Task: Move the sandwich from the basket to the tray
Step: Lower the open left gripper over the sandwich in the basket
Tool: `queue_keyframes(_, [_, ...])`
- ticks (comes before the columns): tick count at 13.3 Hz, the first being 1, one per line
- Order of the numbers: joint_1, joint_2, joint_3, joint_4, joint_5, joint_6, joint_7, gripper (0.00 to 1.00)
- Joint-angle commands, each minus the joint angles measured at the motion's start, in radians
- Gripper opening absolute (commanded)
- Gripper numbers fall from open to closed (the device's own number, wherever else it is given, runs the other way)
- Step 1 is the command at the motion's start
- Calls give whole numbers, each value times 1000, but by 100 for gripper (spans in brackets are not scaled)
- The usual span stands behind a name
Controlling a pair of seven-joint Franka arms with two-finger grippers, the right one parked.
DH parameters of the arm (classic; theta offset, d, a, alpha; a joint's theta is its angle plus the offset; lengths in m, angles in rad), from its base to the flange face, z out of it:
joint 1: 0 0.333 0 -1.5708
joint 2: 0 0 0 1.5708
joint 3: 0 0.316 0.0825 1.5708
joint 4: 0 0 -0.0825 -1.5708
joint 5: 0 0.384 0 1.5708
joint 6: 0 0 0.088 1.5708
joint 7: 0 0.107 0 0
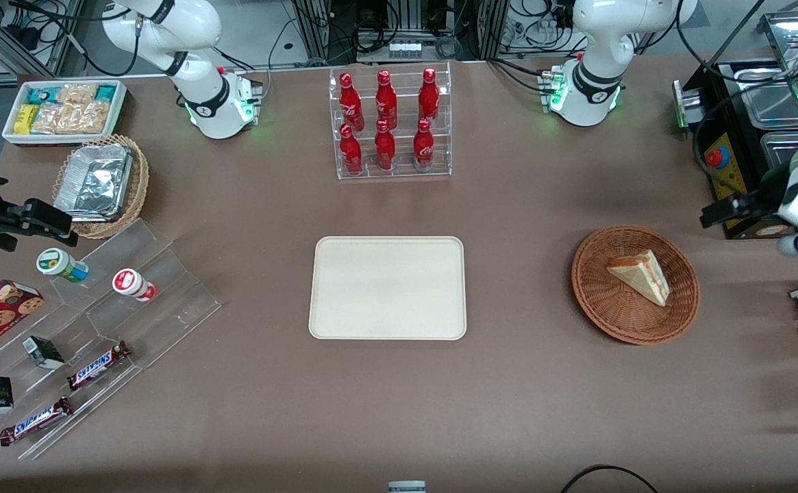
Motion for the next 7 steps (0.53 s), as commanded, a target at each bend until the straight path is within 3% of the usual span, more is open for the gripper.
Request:
queue_keyframes(1, [9, -15, -8, -117, 10, 111, -65, 100])
queue_keyframes(4, [10, 50, -8, -159, 10, 188, -219, 100])
queue_keyframes(7, [10, 58, -8, -318, 9, 414, -378, 100])
